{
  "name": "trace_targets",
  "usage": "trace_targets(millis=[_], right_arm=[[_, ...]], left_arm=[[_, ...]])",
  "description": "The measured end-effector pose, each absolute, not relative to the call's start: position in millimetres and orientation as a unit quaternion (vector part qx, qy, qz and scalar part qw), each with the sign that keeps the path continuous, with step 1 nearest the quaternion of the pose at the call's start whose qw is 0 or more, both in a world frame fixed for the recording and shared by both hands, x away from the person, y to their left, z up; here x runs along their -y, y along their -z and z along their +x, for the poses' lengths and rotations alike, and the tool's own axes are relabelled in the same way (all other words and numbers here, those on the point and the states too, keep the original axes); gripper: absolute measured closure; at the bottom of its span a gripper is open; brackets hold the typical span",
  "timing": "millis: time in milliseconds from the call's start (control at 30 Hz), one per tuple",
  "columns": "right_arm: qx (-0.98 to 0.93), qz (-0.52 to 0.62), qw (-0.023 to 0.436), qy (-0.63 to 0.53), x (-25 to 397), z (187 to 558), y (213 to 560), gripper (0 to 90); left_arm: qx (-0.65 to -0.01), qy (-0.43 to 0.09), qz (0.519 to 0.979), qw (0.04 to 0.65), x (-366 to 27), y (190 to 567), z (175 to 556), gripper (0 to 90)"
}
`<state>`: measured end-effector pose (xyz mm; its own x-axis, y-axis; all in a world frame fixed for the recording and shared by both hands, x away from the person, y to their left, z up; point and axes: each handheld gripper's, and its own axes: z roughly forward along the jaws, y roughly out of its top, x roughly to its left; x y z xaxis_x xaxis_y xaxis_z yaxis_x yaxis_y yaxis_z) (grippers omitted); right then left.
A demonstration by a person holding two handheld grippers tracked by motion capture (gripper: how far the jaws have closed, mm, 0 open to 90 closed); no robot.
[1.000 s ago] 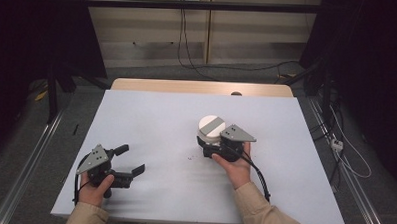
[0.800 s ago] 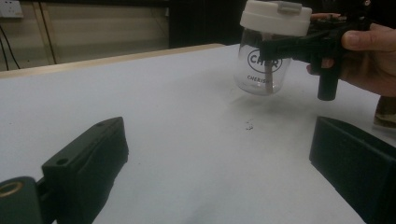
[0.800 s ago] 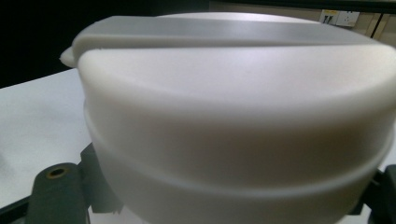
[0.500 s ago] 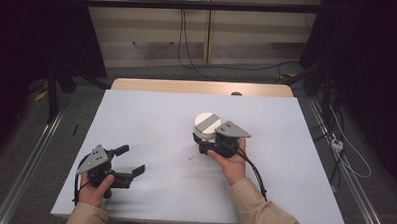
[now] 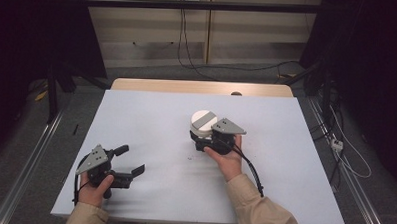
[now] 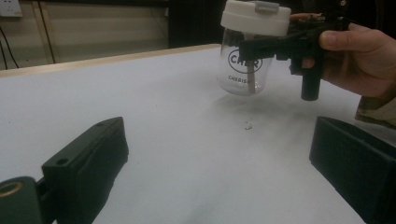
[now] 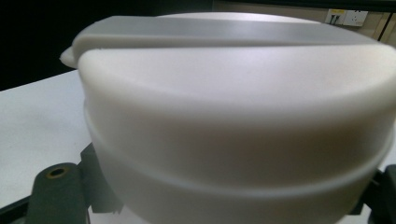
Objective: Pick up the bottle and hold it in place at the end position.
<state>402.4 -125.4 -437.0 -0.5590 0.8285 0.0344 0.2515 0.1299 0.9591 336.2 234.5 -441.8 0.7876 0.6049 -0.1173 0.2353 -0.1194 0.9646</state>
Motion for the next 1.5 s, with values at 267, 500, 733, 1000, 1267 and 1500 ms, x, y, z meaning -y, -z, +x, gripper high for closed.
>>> trace_targets(millis=[267, 500, 733, 1000, 1267, 1500], right_arm=[[-0.700, 0.387, 0.271, -0.535, 124.0, 409.3, 438.8, 18.2], [-0.699, 0.392, 0.272, -0.533, 124.3, 413.8, 441.8, 18.2], [-0.701, 0.388, 0.276, -0.531, 121.0, 419.4, 441.3, 18.2], [-0.703, 0.389, 0.273, -0.529, 118.0, 424.9, 443.2, 18.2], [-0.703, 0.394, 0.272, -0.526, 119.0, 428.4, 446.5, 18.2], [-0.705, 0.396, 0.271, -0.521, 118.7, 429.7, 450.1, 18.2]], left_arm=[[-0.286, -0.153, 0.732, 0.599, -234.4, 442.0, 336.2, 4.2], [-0.286, -0.153, 0.733, 0.598, -234.1, 442.2, 336.2, 4.2], [-0.287, -0.152, 0.733, 0.598, -234.1, 442.6, 336.5, 4.3], [-0.287, -0.151, 0.733, 0.598, -234.3, 443.0, 336.7, 4.3], [-0.288, -0.149, 0.732, 0.599, -234.0, 443.5, 336.8, 4.2], [-0.288, -0.150, 0.734, 0.597, -233.9, 444.0, 337.1, 4.3]])
